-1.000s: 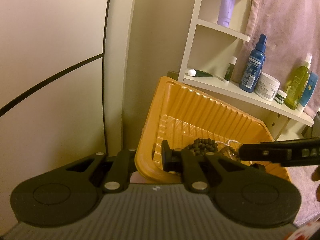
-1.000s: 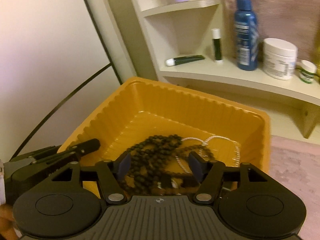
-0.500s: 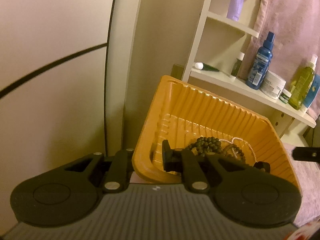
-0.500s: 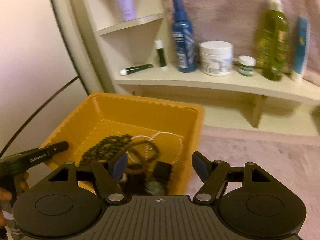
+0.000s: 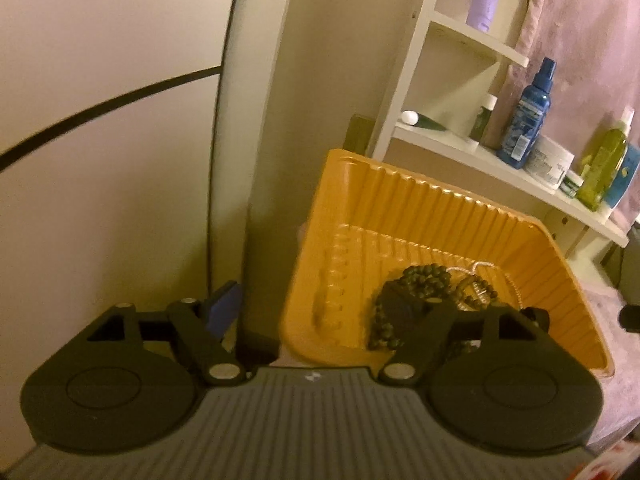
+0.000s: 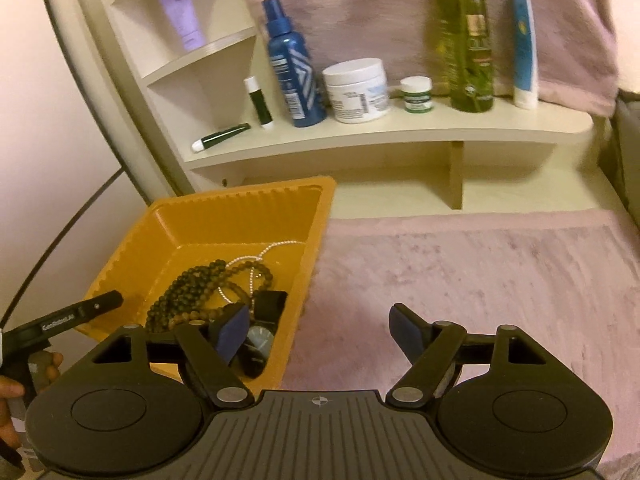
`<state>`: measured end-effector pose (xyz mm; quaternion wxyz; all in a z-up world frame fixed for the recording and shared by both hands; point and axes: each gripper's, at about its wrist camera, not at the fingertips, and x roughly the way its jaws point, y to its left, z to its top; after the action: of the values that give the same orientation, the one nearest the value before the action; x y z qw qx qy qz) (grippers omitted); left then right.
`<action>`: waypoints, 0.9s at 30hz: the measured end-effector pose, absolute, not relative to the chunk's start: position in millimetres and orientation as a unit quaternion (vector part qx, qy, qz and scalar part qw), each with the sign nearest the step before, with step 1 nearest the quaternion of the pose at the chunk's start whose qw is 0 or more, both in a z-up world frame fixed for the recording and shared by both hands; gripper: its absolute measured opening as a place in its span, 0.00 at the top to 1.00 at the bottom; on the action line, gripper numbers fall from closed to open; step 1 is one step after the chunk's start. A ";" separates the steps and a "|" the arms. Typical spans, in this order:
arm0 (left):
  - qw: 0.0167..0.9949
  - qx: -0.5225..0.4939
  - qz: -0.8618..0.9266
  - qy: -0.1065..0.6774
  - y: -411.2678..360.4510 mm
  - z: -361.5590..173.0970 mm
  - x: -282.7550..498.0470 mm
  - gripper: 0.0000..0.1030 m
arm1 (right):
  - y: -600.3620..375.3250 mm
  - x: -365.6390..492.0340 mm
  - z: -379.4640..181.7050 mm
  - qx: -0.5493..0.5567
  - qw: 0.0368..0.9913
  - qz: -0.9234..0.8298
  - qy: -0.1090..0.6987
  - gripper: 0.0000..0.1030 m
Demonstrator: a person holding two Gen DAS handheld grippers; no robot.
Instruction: Organize jewelry
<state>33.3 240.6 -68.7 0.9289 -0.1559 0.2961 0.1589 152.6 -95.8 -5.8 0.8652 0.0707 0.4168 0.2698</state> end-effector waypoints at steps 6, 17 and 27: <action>0.928 -0.137 0.191 0.290 232.8 -44.4 9.5 0.28 | -109.4 142.1 -0.3 0.049 0.874 0.254 0.411 0.25; 0.926 -0.068 0.165 0.332 148.2 8.1 2.1 0.27 | -147.9 111.6 12.4 0.023 0.877 0.222 0.425 0.25; 0.923 -0.055 0.076 0.373 51.4 9.2 4.0 0.27 | -191.3 83.7 17.9 0.044 0.872 0.210 0.441 0.25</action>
<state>4.0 51.4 9.2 0.9232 -0.0548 0.3726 0.0765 83.7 -191.3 17.9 0.8717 0.0435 0.4409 0.2096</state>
